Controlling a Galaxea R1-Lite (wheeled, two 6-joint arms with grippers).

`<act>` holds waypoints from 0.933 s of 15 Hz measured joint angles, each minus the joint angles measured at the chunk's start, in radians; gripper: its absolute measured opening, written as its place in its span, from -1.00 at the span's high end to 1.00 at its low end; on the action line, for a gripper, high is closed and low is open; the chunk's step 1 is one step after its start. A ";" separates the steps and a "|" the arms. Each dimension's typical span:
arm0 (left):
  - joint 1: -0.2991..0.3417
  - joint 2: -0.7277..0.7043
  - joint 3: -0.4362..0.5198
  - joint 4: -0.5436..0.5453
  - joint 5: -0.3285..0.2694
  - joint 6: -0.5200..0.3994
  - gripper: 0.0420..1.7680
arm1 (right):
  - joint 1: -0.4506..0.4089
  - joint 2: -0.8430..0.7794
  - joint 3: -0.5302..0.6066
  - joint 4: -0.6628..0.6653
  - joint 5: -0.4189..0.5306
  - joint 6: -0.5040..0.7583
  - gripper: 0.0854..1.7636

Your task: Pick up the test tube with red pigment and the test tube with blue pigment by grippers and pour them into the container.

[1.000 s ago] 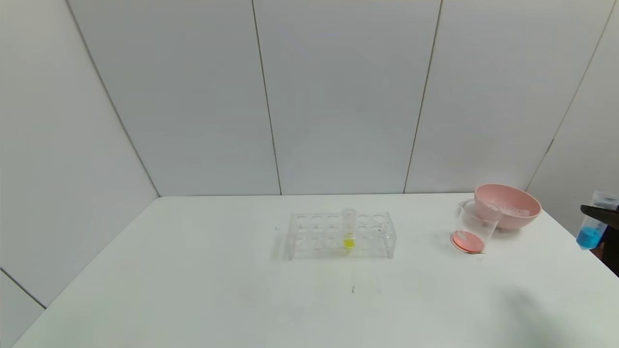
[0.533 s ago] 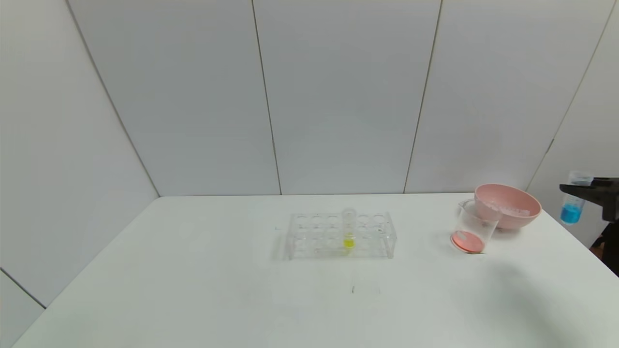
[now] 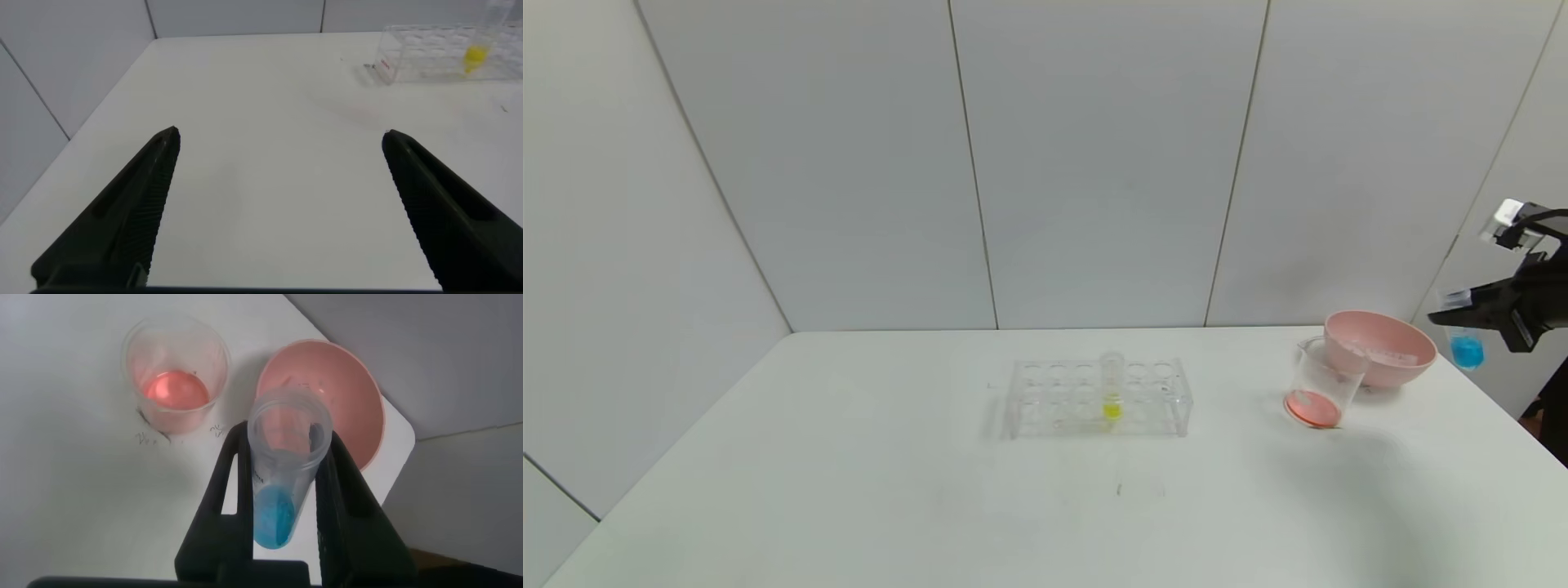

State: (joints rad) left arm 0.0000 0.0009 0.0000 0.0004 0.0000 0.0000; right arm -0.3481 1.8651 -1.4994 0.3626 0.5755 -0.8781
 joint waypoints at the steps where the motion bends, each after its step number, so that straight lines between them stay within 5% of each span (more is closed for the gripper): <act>1: 0.000 0.000 0.000 0.000 0.000 0.000 -1.00 | 0.017 0.013 -0.048 0.049 -0.028 -0.027 0.51; 14: 0.000 0.000 0.000 0.000 0.000 0.000 -1.00 | 0.213 0.169 -0.491 0.524 -0.410 -0.144 0.51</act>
State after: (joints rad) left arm 0.0000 0.0009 0.0000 0.0000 0.0000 0.0000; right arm -0.1351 2.0340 -1.9902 0.8870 0.1653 -1.0223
